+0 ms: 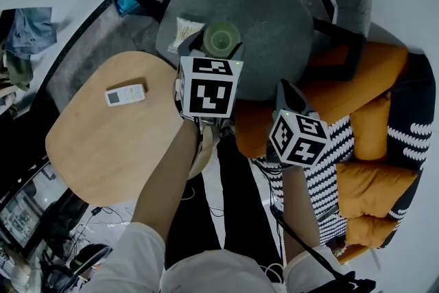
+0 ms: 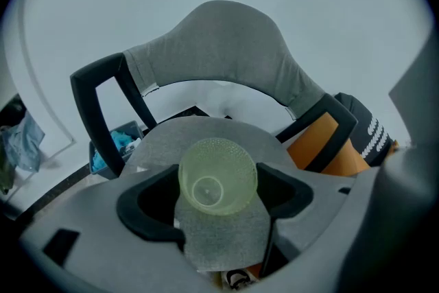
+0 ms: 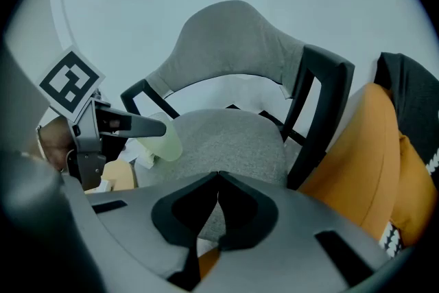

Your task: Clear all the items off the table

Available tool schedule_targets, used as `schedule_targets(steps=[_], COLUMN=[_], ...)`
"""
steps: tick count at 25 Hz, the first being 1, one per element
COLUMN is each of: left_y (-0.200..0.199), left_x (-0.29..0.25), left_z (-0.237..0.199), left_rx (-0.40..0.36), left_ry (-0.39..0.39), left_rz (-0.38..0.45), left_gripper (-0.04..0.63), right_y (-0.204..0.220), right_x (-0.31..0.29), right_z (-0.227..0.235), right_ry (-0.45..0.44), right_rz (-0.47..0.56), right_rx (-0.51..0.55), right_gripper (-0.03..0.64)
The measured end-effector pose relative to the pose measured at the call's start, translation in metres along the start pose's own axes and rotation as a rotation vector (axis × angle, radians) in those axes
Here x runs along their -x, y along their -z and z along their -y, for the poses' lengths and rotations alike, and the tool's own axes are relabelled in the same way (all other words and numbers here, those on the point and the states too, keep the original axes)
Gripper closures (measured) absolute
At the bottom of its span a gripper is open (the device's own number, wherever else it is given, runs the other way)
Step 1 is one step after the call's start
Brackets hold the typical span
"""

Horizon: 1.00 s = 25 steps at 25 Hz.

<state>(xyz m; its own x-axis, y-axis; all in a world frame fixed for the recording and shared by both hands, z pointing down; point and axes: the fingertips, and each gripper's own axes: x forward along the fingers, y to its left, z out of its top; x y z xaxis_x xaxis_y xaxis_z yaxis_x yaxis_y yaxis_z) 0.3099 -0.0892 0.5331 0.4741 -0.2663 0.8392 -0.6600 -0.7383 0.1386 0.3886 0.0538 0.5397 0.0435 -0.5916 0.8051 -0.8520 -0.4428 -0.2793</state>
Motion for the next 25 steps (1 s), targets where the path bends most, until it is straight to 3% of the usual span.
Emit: schedule_targets(steps=[9,25], left_y=[0.002,-0.001], left_x=[-0.020,-0.015], left_z=[-0.004,-0.003], left_rx=[0.008,0.057], left_ry=[-0.016,0.020], left_rz=[-0.019,0.026], left_gripper=[0.239,0.239], right_y=[-0.003,-0.001], right_x=[-0.011,-0.006], right_z=[-0.004,-0.006], right_ry=[-0.021,-0.010], right_rz=[-0.011,-0.003], right_rx=[0.019,0.003], right_gripper=[0.594,0.594])
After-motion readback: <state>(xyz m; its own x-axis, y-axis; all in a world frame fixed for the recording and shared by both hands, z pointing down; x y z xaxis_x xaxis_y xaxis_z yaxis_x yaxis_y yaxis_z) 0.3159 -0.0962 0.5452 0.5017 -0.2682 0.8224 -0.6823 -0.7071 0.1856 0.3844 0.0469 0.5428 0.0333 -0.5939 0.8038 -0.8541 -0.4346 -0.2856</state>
